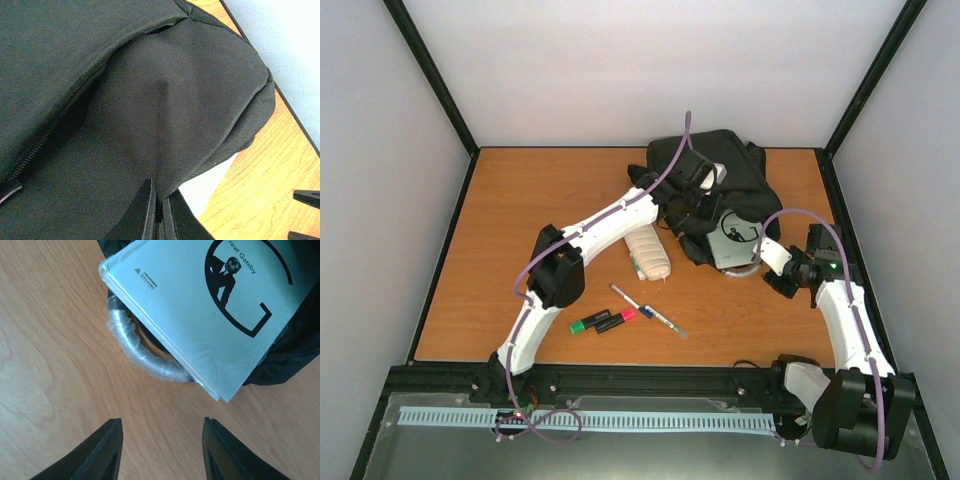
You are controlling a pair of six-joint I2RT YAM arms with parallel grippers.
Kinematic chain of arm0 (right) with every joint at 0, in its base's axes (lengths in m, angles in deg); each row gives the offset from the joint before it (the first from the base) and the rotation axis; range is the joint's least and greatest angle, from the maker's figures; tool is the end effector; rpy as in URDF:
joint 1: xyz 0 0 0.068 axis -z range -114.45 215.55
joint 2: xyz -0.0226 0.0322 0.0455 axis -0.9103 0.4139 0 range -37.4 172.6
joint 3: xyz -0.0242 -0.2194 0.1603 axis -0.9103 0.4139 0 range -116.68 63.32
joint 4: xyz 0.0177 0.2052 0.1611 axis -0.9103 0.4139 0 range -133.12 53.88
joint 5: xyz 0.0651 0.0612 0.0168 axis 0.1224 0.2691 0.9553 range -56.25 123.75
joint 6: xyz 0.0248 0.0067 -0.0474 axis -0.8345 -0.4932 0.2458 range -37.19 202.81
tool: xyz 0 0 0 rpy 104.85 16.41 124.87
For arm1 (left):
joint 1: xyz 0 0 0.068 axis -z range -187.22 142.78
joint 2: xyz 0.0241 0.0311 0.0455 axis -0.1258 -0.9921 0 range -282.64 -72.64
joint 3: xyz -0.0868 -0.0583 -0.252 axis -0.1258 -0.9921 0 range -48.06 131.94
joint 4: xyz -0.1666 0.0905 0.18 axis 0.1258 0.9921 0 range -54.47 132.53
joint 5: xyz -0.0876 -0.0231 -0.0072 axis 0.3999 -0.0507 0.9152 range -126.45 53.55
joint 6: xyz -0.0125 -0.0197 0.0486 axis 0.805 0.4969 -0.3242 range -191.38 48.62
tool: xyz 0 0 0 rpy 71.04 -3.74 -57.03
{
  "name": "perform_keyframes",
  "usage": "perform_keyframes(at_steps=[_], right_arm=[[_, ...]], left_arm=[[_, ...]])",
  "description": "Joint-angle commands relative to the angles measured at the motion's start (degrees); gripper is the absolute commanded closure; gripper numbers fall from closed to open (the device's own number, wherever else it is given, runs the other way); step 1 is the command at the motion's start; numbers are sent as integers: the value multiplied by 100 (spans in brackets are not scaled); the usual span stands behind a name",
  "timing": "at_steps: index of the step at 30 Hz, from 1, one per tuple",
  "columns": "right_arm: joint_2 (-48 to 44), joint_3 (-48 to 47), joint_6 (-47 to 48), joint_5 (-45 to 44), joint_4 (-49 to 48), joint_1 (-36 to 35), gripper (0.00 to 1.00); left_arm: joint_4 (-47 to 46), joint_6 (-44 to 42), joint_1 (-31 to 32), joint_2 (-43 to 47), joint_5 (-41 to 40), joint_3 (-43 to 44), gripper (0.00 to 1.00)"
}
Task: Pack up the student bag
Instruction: Place the book in the student bag.
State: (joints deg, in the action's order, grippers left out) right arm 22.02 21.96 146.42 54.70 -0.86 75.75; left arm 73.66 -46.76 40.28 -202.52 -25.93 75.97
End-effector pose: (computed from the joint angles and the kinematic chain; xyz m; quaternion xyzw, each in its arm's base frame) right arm 0.1896 -0.0211 0.2287 -0.4688 0.8282 -0.0108 0.3070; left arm 0.3448 -0.3859 0.2751 0.2170 0.8912 -0.2974 0.2649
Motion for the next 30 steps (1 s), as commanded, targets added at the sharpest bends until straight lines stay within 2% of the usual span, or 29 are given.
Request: perform_keyframes(at_steps=[1, 5, 13, 21, 30], right_arm=[[-103, 202, 667, -416, -608, -195, 53], [23, 168, 764, -501, -804, -379, 51], [661, 151, 894, -1087, -1389, -1018, 39], [1079, 138, 1022, -1653, -1743, -1518, 42], [1280, 173, 1122, -1783, -1864, -1668, 43]], left_arm=[[-63, 48, 12, 468, 221, 365, 99], [50, -86, 6, 515, 162, 473, 99], [240, -157, 12, 638, 285, 437, 99], [394, -320, 7, 697, 287, 376, 99], [371, -356, 10, 672, 354, 419, 99]])
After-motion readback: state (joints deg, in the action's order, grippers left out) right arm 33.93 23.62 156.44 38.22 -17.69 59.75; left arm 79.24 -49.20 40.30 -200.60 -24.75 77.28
